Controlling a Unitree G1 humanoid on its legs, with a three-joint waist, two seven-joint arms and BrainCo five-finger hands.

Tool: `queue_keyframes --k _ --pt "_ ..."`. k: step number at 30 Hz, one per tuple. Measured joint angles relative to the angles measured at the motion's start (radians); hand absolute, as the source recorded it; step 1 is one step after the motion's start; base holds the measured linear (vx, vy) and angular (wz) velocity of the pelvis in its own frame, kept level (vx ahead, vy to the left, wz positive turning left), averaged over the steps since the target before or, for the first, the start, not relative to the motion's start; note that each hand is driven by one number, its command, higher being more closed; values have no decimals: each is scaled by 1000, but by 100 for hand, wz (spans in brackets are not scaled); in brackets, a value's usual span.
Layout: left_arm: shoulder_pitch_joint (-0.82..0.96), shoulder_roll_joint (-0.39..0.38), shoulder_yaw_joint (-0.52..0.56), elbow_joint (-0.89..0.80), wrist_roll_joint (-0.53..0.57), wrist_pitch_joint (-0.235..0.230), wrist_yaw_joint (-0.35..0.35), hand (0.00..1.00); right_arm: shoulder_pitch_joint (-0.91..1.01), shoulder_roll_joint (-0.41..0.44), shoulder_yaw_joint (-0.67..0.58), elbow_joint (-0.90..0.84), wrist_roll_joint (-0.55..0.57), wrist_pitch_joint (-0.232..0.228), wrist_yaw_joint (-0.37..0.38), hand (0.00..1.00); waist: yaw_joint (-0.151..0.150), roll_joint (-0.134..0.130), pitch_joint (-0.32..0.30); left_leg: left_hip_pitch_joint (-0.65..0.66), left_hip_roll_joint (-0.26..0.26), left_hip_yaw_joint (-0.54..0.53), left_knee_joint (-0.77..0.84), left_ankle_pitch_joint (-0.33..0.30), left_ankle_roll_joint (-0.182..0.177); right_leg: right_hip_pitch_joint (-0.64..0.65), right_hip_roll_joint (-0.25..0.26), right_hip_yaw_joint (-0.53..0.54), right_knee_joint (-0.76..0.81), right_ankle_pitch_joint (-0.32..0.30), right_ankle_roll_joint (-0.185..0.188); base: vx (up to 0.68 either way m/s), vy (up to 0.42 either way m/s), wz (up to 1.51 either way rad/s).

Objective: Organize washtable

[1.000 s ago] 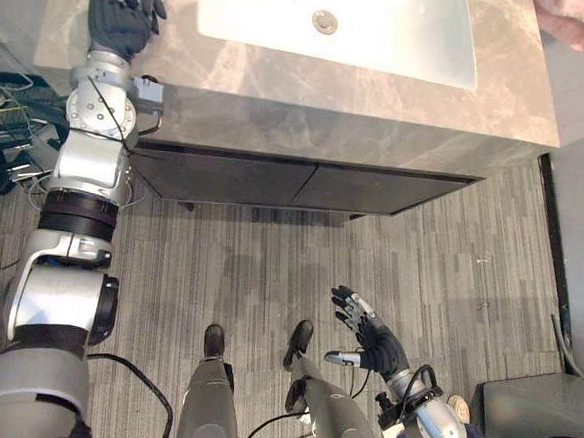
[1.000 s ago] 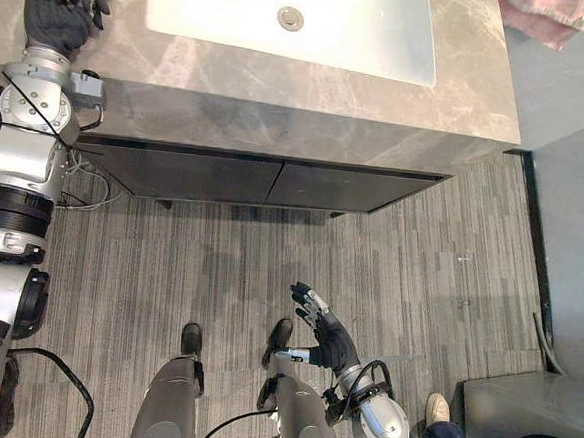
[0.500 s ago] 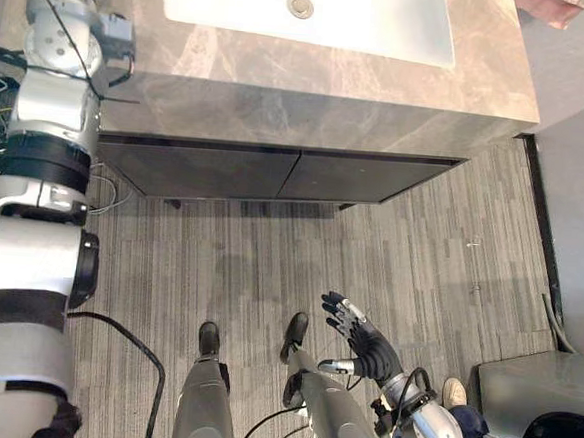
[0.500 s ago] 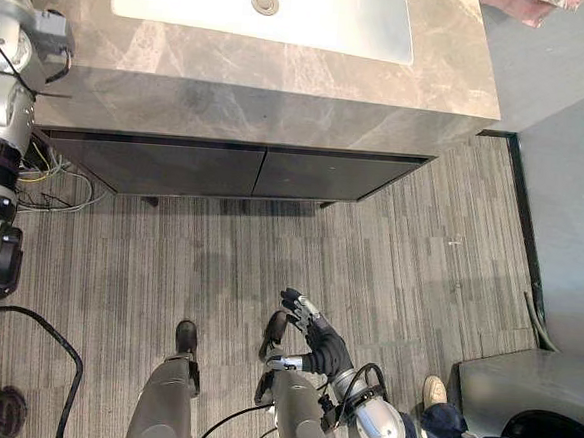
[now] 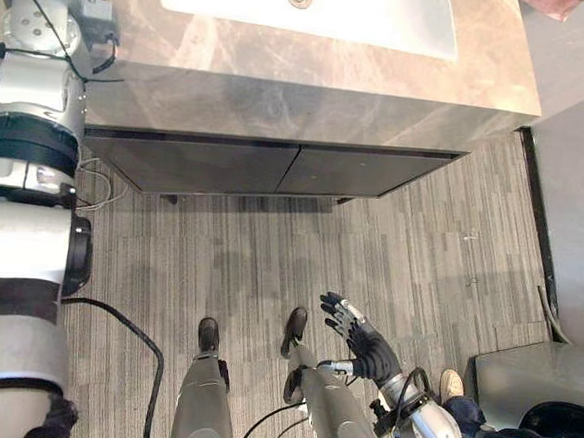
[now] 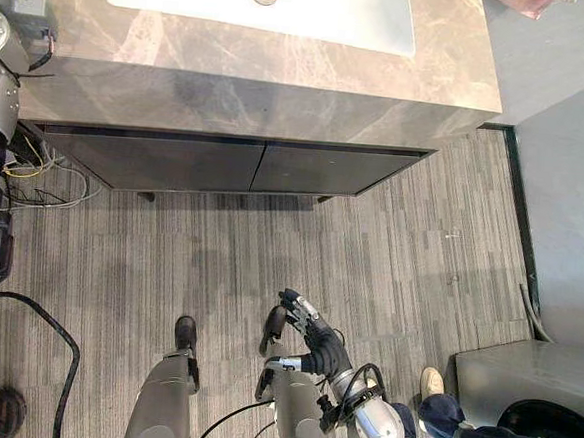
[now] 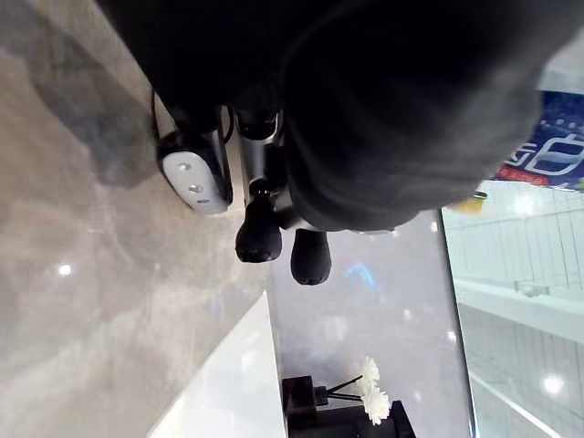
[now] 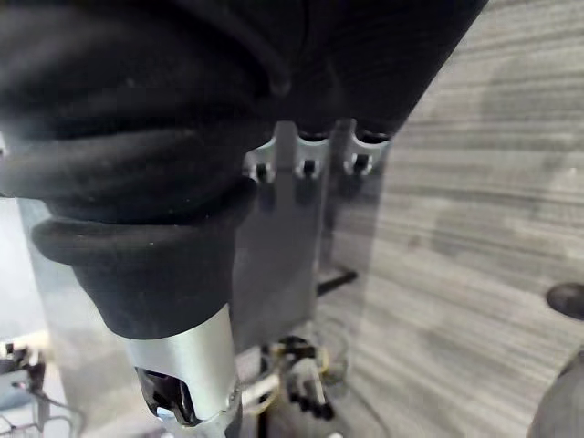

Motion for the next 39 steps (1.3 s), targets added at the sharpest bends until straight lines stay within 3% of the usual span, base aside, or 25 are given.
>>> queue_keyframes --k 13,21,25,31,34,39 --pt "7 5 0 -16 10 -7 0 100 -2 -1 4 0 1 0 0 0 -17 -16 8 -18 -1 0 6 0 0 -15 -2 0 0 1 -1 36 30 0" --pt "196 -59 1 -260 52 -10 -24 100 -10 -1 15 0 2 0 2 0 6 -16 8 11 -4 -12 3 1 1 19 -3 -11 0 0 -1 38 36 5" --pt "267 -84 7 -324 51 -12 -41 100 -39 -2 14 0 0 1 1 0 15 -15 7 27 -20 -14 -9 11 9 37 -16 -28 0 -28 -38 20 24 11" --pt "341 -100 15 -360 50 -7 -54 100 -53 -24 9 2 -1 4 1 0 17 -1 -8 31 -35 -25 6 11 7 57 -29 -37 1 -88 -37 -2 12 8" --pt "375 -112 17 -354 49 3 -65 100 -50 -32 4 4 -1 4 1 0 16 20 -29 36 -32 -37 7 11 5 70 -26 -55 5 -93 -32 6 7 10" --pt "379 -117 36 -269 38 8 -60 100 -39 -33 1 6 -1 4 2 0 16 24 -73 39 -34 -39 8 10 5 79 -28 -61 5 -92 -33 24 41 5"
